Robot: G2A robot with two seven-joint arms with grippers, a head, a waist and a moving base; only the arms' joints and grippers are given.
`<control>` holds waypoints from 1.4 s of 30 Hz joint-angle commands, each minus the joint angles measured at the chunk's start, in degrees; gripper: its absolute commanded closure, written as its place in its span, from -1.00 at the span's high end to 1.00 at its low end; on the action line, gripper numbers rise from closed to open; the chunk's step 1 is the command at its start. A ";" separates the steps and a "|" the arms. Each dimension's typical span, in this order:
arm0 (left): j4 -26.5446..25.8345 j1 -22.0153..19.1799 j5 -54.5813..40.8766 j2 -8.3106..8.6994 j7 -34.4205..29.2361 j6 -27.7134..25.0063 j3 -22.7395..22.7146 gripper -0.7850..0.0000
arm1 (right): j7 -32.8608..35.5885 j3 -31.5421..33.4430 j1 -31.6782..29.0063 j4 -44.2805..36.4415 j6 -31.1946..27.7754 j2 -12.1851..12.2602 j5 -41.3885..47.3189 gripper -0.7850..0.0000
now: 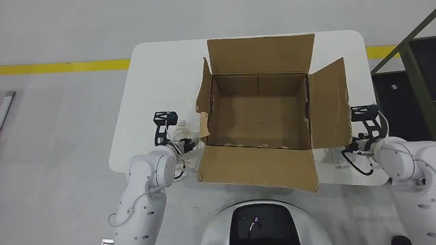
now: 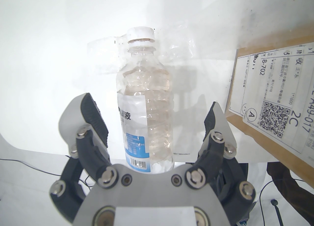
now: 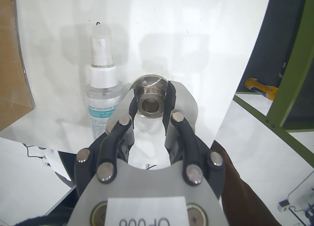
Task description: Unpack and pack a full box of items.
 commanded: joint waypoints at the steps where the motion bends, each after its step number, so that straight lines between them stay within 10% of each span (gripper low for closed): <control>1: 0.00 0.00 0.00 0.00 0.00 0.00 0.00 1.00 | -0.15 0.18 -0.05 -0.31 0.05 0.09 0.36 -0.29; 7: 0.00 0.00 0.00 0.00 0.00 0.00 0.00 1.00 | -1.79 2.24 -0.16 -3.84 1.07 0.39 2.13 0.24; 9: 0.00 0.00 0.00 0.00 0.00 0.00 0.00 1.00 | -6.68 4.13 -0.19 -6.40 3.64 0.33 3.41 -0.03; 11: 0.00 0.00 0.00 0.00 0.00 0.00 0.00 1.00 | -15.12 5.88 -0.99 -8.99 6.10 0.01 7.29 -1.00; 21: 0.00 0.00 0.00 0.00 0.00 0.00 0.00 1.00 | -49.27 7.14 -6.85 -10.14 3.41 -1.67 27.80 -1.00; 42: -0.11 0.38 -0.07 0.01 1.38 0.04 -0.20 1.00 | -54.71 5.14 -6.45 -9.62 0.13 -1.75 31.63 -1.00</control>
